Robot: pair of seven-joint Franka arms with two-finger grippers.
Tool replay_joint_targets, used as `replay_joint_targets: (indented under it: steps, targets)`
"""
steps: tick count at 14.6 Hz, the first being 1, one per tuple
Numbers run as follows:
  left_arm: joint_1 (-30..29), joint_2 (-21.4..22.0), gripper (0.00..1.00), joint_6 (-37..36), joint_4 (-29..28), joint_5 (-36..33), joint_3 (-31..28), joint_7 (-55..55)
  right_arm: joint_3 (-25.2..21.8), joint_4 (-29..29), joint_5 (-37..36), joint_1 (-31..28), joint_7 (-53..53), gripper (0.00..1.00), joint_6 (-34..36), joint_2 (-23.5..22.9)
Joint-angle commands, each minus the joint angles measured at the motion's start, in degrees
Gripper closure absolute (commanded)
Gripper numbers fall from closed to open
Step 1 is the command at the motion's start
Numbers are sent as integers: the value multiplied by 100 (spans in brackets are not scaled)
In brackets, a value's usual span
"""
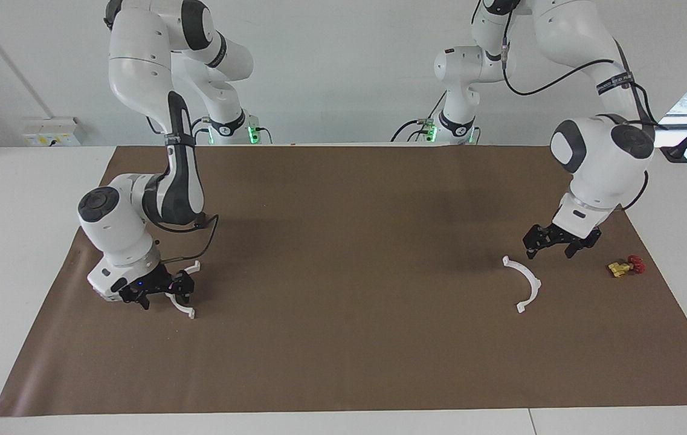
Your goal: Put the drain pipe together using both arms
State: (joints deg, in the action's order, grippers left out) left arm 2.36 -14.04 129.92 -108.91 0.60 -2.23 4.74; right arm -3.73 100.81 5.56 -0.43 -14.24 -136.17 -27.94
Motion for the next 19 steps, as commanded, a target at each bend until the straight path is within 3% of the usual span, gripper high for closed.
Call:
replay_joint_targets:
  steps: [1,4,8,9,10,11,13,18,19]
  targets:
    - [-34,-335,0,524,-113,-113,4,45,39,167,165,-97,-158,0,108,105]
    - [-16,-732,1,982,-182,-113,4,36,39,316,165,-132,-166,8,117,157]
    - [-34,-697,28,929,-253,-113,-5,36,39,474,165,-168,-219,12,135,210]
    - [-34,-697,48,929,-262,-113,-5,10,39,518,165,-168,-228,12,144,245]
    - [-34,-688,79,921,-271,-113,-5,-8,39,545,165,-168,-228,16,152,254]
    - [-43,-688,100,929,-271,-113,4,-34,39,563,165,-168,-237,21,222,263]
    - [-34,-679,100,929,-271,-113,-5,-78,39,571,165,-159,-237,39,258,272]
    - [-43,-390,100,825,-262,-104,-14,-122,48,414,156,-80,-184,100,389,254]
    - [-43,-293,100,676,-245,-104,-31,-122,74,283,156,-45,-149,100,512,237]
